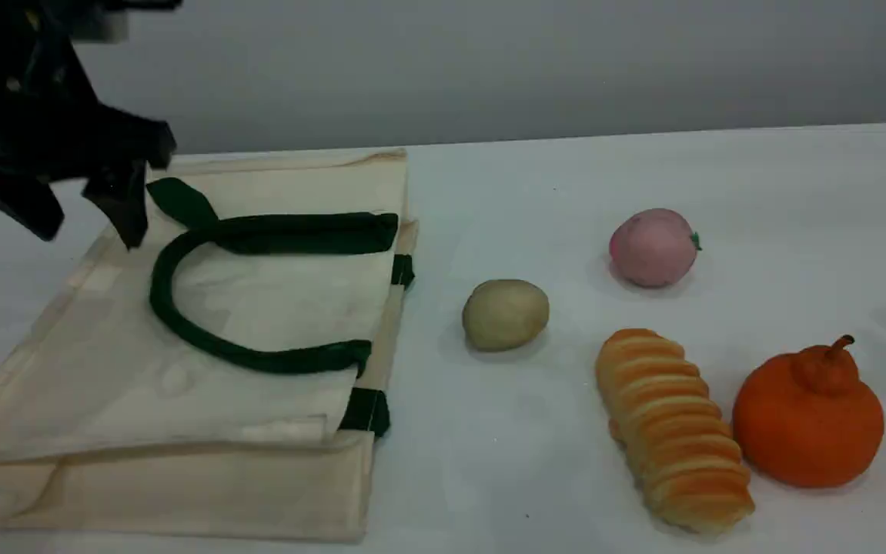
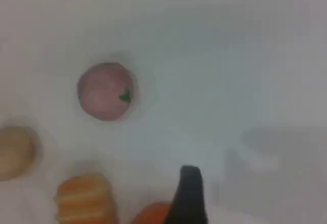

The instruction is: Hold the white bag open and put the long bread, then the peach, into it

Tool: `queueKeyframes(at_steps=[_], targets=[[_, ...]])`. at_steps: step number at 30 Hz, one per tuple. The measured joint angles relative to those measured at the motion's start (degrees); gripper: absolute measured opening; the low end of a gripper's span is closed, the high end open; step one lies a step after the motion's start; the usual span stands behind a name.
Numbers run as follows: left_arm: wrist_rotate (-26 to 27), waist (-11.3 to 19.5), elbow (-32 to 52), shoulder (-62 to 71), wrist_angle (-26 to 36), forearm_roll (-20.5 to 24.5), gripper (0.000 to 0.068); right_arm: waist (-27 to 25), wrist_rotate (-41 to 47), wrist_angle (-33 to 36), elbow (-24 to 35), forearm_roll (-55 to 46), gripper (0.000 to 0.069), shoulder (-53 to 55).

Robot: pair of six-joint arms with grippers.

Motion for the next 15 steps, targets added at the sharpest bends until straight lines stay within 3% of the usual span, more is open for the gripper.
queueKeyframes(at_steps=[8, 15], targets=[[0.1, 0.0, -2.8, 5.6, -3.0, -3.4, 0.0503, 0.0, -2.0, -0.3, -2.1, 1.4, 0.0584, 3.4], [0.2, 0.0, -3.0, 9.7, -6.7, -3.0, 0.0503, 0.0, -2.6, -2.3, -2.1, 1.4, 0.0584, 3.5]])
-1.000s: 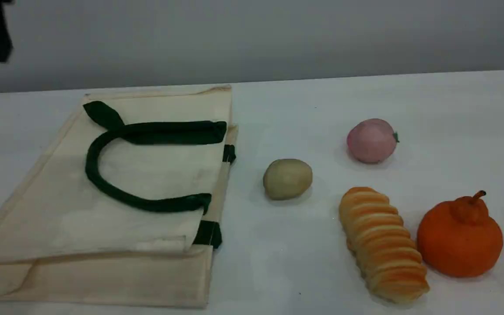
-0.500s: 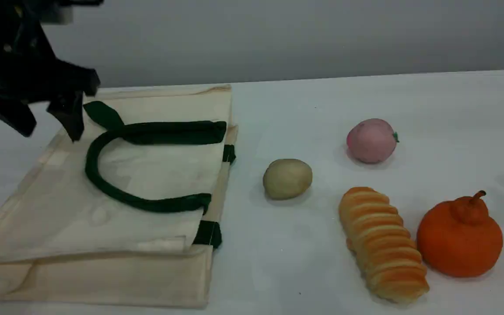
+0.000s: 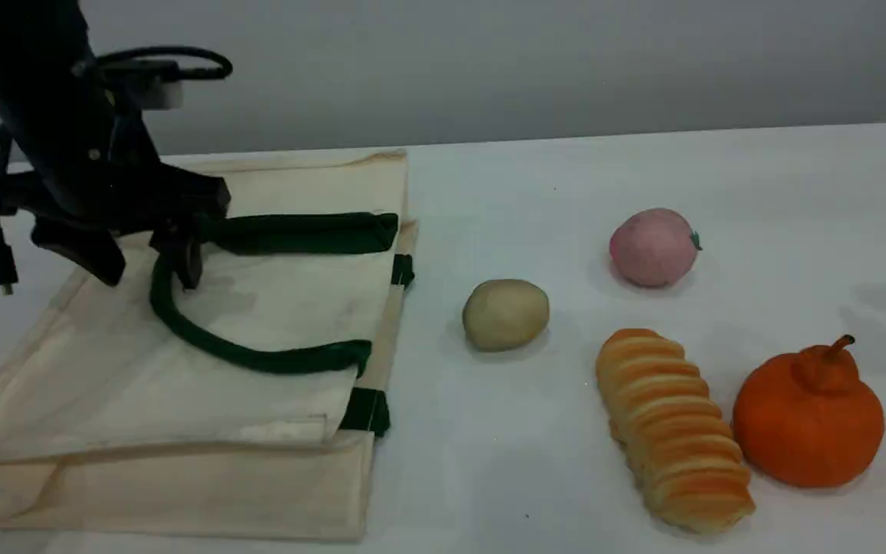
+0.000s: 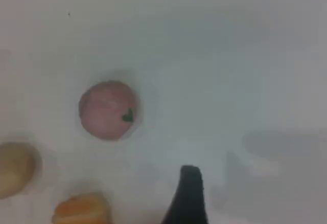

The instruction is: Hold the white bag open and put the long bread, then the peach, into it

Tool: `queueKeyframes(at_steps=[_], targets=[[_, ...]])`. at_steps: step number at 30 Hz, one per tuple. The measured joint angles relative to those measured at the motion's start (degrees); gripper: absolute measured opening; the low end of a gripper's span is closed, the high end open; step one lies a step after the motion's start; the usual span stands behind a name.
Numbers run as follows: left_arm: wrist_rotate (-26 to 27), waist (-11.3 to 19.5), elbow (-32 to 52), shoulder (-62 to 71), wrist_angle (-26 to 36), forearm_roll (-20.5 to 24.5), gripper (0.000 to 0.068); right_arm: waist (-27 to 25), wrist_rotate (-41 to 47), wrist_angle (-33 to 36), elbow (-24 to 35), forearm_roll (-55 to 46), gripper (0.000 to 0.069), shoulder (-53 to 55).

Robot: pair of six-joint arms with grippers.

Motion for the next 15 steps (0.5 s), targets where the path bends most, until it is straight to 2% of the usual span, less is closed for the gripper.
queueKeyframes(at_steps=[10, 12, 15], targets=[[0.0, 0.0, 0.0, 3.6, -3.6, 0.0, 0.0487, 0.0, -0.3, -1.4, 0.0, 0.0, 0.0584, 0.0], [0.1, 0.0, 0.0, 3.6, -3.7, 0.0, 0.0442, 0.0, -0.3, -1.6, 0.0, 0.0, 0.0584, 0.0], [0.1, 0.0, 0.0, 3.6, -3.9, 0.0, 0.029, 0.0, -0.3, -2.3, 0.0, 0.0, 0.0584, 0.0]])
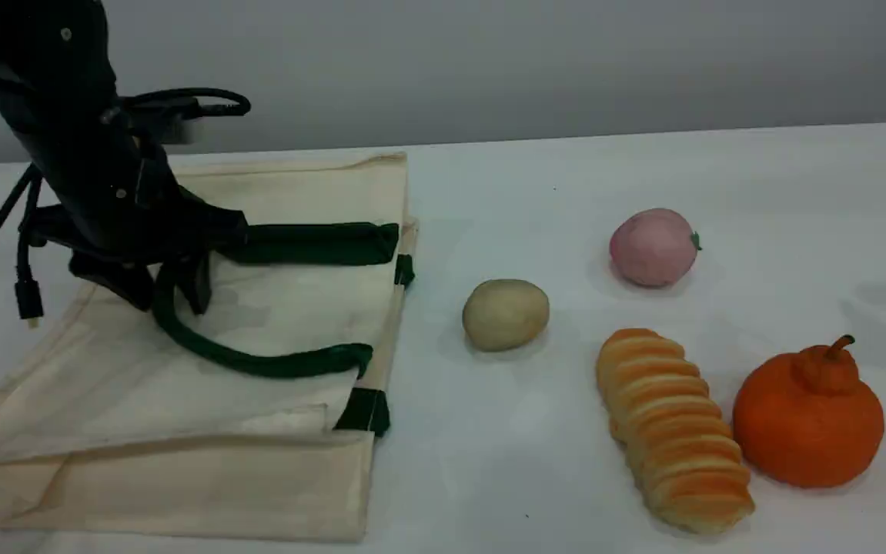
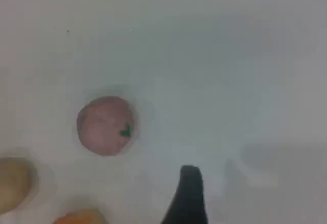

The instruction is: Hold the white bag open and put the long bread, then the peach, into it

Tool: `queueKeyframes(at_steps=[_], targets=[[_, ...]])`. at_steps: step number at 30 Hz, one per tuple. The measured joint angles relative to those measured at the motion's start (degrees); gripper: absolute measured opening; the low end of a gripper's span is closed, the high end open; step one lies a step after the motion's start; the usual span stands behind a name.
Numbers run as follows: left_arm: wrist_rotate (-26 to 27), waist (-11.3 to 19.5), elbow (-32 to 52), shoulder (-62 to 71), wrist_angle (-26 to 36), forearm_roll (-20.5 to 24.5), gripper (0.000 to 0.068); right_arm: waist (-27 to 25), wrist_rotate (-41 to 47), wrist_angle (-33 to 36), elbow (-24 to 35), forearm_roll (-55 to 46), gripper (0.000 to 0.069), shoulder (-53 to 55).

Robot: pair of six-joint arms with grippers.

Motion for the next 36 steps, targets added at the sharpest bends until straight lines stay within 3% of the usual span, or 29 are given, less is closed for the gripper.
queueKeyframes(at_steps=[4, 11, 23, 27, 36], targets=[[0.0, 0.0, 0.0, 0.0, -0.2, 0.2, 0.0088, 0.0, -0.3, 0.0, 0.0, -0.1, 0.0584, 0.0], [2.8, 0.0, -0.1, -1.5, 0.3, -0.1, 0.0088, 0.0, -0.3, -0.6, 0.0, -0.2, 0.0584, 0.0], [14.5, -0.1, -7.5, -10.7, 15.7, -1.4, 0.0088, 0.0, -0.7, -0.6, 0.0, -0.2, 0.0584, 0.0], [21.6, -0.1, -11.0, -13.1, 21.7, -6.9, 0.0088, 0.0, -0.9, 0.4, 0.0, -0.1, 0.0584, 0.0], [39.9, 0.0, -21.5, -15.5, 38.2, -24.0, 0.0088, 0.0, -1.4, 7.1, 0.0, 0.2, 0.0584, 0.0]])
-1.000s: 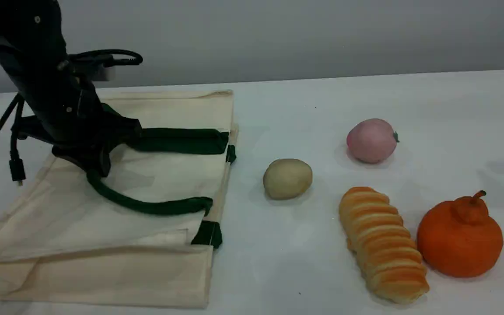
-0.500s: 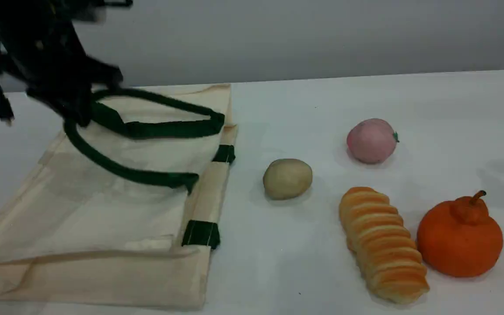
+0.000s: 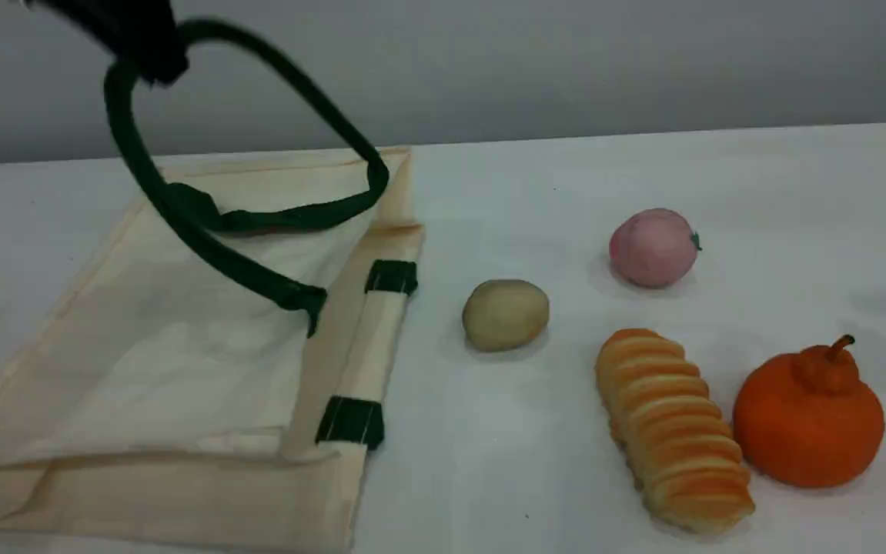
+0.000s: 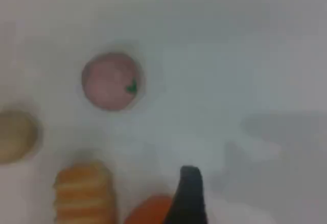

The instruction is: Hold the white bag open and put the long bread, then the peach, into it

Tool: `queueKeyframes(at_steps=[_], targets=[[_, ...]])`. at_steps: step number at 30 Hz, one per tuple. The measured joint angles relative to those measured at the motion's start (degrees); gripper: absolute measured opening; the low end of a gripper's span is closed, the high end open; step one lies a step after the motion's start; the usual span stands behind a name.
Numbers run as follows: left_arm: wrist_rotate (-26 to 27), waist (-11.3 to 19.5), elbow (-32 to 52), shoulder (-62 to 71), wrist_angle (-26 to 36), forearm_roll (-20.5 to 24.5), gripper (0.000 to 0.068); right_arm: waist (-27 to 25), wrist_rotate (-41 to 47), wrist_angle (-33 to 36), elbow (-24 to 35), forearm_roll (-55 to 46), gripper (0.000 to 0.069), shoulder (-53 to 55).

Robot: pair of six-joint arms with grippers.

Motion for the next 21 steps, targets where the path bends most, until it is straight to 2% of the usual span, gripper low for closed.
queueKeyframes(at_steps=[3, 10, 15, 21], targets=[[3.9, 0.0, -4.0, -0.1, 4.2, -4.0, 0.0088, 0.0, 0.0, 2.3, 0.0, 0.2, 0.0584, 0.0], [3.4, 0.0, -11.7, -1.4, 4.5, -4.3, 0.0088, 0.0, -0.2, 6.7, 0.0, 1.3, 0.0584, 0.0], [3.6, 0.0, -13.2, -2.3, 4.6, -4.5, 0.0088, 0.0, -0.7, 9.0, 0.1, 3.4, 0.0584, -0.1], [4.3, 0.0, -14.8, -4.2, 4.5, -5.6, 0.0088, 1.3, -5.8, 9.2, 0.2, 9.0, 0.0584, -0.1]])
